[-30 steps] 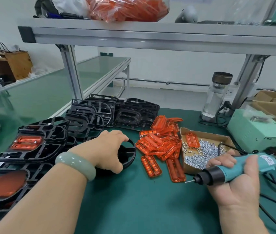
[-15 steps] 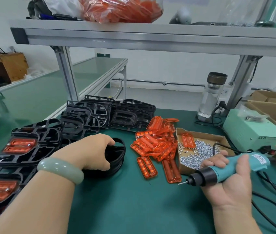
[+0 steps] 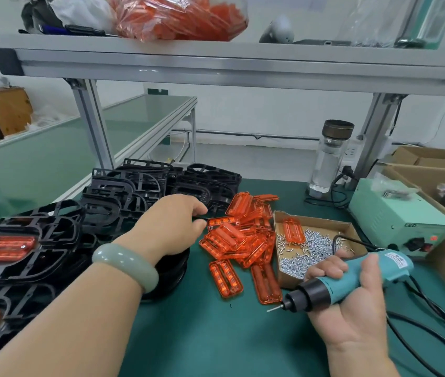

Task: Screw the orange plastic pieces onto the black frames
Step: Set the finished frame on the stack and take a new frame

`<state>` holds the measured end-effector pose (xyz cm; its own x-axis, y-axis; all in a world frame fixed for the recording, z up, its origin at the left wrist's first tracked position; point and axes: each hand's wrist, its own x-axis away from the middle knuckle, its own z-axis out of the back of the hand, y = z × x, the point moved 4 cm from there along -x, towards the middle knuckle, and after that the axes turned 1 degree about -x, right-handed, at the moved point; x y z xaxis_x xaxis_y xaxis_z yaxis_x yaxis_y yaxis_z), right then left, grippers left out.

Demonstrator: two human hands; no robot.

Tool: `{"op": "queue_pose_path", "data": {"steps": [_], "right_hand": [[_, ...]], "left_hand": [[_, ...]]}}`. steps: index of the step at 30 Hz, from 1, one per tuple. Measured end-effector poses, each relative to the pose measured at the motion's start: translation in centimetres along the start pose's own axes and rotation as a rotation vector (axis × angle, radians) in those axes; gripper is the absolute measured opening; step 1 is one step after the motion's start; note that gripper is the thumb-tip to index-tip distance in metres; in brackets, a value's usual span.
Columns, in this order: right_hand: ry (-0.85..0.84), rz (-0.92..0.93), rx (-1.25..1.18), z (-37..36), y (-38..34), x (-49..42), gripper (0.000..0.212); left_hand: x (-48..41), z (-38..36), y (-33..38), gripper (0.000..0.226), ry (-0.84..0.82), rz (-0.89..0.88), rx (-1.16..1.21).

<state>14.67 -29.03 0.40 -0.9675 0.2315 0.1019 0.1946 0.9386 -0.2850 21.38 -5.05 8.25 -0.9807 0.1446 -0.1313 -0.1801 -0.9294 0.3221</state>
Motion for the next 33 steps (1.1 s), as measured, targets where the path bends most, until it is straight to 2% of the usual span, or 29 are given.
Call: {"op": "queue_pose_path", "data": {"steps": [6, 8, 14, 18, 23, 29, 33], "right_hand": [[-0.025, -0.005, -0.044, 0.0, 0.1, -0.3, 0.075], [-0.021, -0.014, -0.050, 0.1, 0.1, -0.4, 0.081], [0.000, -0.032, -0.059, 0.3, 0.3, -0.8, 0.084], [0.008, -0.042, -0.068, 0.4, 0.6, -1.2, 0.082], [0.012, -0.057, -0.084, 0.5, 0.8, -1.4, 0.081], [0.024, -0.048, -0.086, 0.5, 0.8, -1.5, 0.082], [0.026, -0.052, -0.076, 0.5, 0.7, -1.4, 0.081]], "left_hand": [[-5.9, -1.2, 0.5, 0.040, -0.002, 0.035, -0.090], [-7.5, -1.8, 0.3, 0.042, -0.036, 0.052, -0.135], [-10.6, -2.9, -0.7, 0.051, -0.142, 0.101, -0.228], [-12.0, -3.9, 0.1, 0.040, -0.151, 0.023, -0.332], [-13.2, -5.5, 1.3, 0.043, -0.148, -0.041, -0.460], [-12.9, -5.9, 1.7, 0.027, -0.021, -0.049, -0.565], [-12.3, -5.1, 1.6, 0.026, 0.055, -0.054, -0.523]]}}
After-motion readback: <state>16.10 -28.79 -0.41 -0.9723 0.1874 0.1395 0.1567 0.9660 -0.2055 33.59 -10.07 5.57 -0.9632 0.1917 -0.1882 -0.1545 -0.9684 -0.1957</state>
